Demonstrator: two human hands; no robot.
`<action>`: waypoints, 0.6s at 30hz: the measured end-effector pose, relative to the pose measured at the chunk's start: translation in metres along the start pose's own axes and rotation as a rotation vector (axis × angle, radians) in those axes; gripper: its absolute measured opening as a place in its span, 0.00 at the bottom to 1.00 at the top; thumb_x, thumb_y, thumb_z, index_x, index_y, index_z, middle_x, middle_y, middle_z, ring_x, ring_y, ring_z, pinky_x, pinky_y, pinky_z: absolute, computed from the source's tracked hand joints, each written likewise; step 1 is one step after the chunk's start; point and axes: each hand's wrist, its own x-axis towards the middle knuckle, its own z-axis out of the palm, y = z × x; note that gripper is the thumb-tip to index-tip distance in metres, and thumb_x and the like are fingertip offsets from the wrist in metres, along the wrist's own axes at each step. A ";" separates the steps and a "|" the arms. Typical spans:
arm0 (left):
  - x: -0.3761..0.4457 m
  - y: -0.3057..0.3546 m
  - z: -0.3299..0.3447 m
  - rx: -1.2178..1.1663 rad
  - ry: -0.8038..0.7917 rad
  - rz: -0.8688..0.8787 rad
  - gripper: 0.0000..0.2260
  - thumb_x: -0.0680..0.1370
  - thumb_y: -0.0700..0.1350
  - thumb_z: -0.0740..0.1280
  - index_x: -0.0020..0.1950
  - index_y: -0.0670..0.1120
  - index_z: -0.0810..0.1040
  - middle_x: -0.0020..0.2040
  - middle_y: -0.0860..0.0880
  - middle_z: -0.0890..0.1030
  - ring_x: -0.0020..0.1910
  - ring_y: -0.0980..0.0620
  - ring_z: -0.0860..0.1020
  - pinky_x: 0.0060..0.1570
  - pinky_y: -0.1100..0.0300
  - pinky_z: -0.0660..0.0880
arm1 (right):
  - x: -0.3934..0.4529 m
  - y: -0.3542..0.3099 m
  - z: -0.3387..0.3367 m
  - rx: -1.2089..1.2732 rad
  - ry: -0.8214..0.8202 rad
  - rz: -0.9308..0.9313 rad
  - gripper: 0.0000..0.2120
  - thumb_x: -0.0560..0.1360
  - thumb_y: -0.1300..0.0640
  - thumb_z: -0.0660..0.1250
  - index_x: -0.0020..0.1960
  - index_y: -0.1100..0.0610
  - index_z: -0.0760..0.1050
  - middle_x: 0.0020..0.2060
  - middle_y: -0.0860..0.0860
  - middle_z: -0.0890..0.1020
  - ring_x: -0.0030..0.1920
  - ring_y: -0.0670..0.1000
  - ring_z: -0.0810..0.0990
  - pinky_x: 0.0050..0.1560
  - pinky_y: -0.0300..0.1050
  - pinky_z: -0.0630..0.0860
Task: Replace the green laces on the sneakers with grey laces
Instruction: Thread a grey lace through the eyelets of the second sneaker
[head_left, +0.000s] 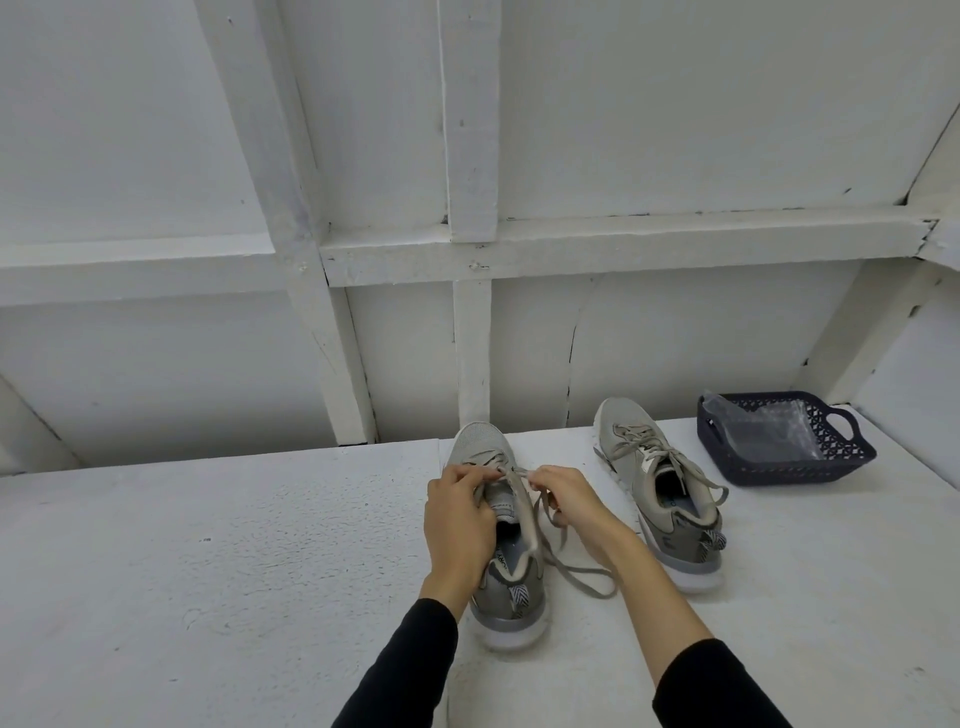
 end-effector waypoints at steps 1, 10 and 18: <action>0.000 0.000 0.000 0.004 -0.004 -0.009 0.22 0.73 0.32 0.61 0.56 0.55 0.82 0.56 0.58 0.76 0.53 0.57 0.67 0.49 0.62 0.70 | 0.000 -0.001 0.001 0.146 0.001 0.038 0.14 0.79 0.60 0.61 0.34 0.56 0.68 0.27 0.48 0.65 0.26 0.45 0.62 0.26 0.36 0.57; -0.002 0.000 0.000 -0.009 0.000 -0.057 0.16 0.75 0.37 0.61 0.57 0.54 0.79 0.57 0.55 0.76 0.54 0.53 0.73 0.51 0.51 0.76 | 0.005 0.004 -0.005 0.386 -0.075 0.489 0.18 0.77 0.58 0.59 0.29 0.54 0.64 0.21 0.47 0.67 0.18 0.44 0.62 0.17 0.34 0.53; -0.002 -0.001 -0.001 -0.042 -0.002 -0.086 0.16 0.76 0.37 0.61 0.55 0.56 0.78 0.54 0.56 0.74 0.52 0.52 0.75 0.51 0.49 0.76 | -0.004 0.028 -0.015 -0.012 0.040 0.491 0.15 0.79 0.65 0.57 0.34 0.59 0.66 0.21 0.51 0.67 0.16 0.44 0.60 0.18 0.34 0.53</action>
